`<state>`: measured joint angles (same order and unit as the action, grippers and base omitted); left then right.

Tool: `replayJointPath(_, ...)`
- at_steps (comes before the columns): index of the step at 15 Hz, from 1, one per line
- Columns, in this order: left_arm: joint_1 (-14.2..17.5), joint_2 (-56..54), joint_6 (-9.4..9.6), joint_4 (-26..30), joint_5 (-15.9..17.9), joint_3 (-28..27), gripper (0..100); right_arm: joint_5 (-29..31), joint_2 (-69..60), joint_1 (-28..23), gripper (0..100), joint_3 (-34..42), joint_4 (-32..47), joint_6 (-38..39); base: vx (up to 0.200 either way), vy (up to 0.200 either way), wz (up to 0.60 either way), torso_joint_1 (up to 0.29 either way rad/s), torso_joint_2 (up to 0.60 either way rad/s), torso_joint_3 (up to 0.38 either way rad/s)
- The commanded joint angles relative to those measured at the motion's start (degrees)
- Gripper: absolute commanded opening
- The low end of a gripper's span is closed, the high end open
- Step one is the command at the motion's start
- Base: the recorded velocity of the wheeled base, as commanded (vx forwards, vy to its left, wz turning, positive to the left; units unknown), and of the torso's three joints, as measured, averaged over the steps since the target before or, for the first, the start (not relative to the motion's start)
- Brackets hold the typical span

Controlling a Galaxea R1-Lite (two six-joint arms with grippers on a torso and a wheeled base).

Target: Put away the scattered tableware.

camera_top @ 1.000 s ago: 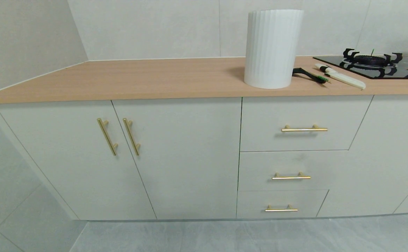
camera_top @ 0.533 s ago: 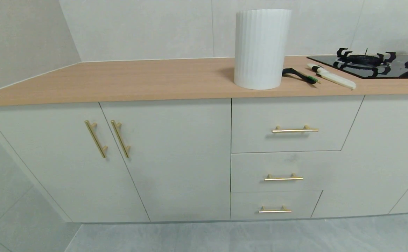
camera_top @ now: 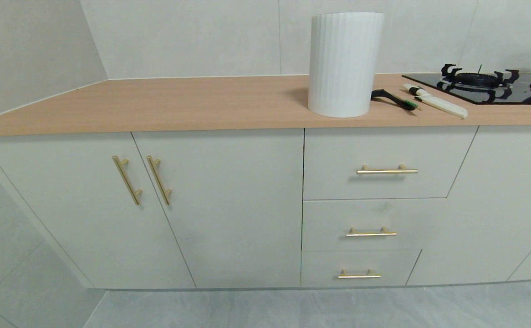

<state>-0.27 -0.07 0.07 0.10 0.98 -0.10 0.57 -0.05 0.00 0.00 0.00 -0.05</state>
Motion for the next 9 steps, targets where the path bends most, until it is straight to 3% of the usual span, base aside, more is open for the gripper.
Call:
replayJointPath(1,0.0,0.1,0.01,-0.1,0.0,0.0,100,0.0,0.0,0.0,100,0.0,0.0,-0.1,0.000,0.000,0.00,0.000,0.00,0.000)
replayJointPath(5,0.0,0.1,0.01,0.0,0.1,0.0,100,0.3,0.0,0.0,100,-0.5,-0.4,0.0,0.000,0.000,0.00,0.000,0.00,0.000)
replayJointPath(6,0.0,0.1,0.01,0.0,0.1,0.0,100,0.1,0.5,0.1,100,-3.9,-1.2,0.3,0.000,0.000,0.00,0.000,0.00,0.000)
replayJointPath(9,0.0,0.1,0.01,0.0,0.0,0.0,100,-1.8,11.7,0.7,100,-8.2,-0.5,0.9,0.000,0.000,0.00,0.000,0.00,0.000)
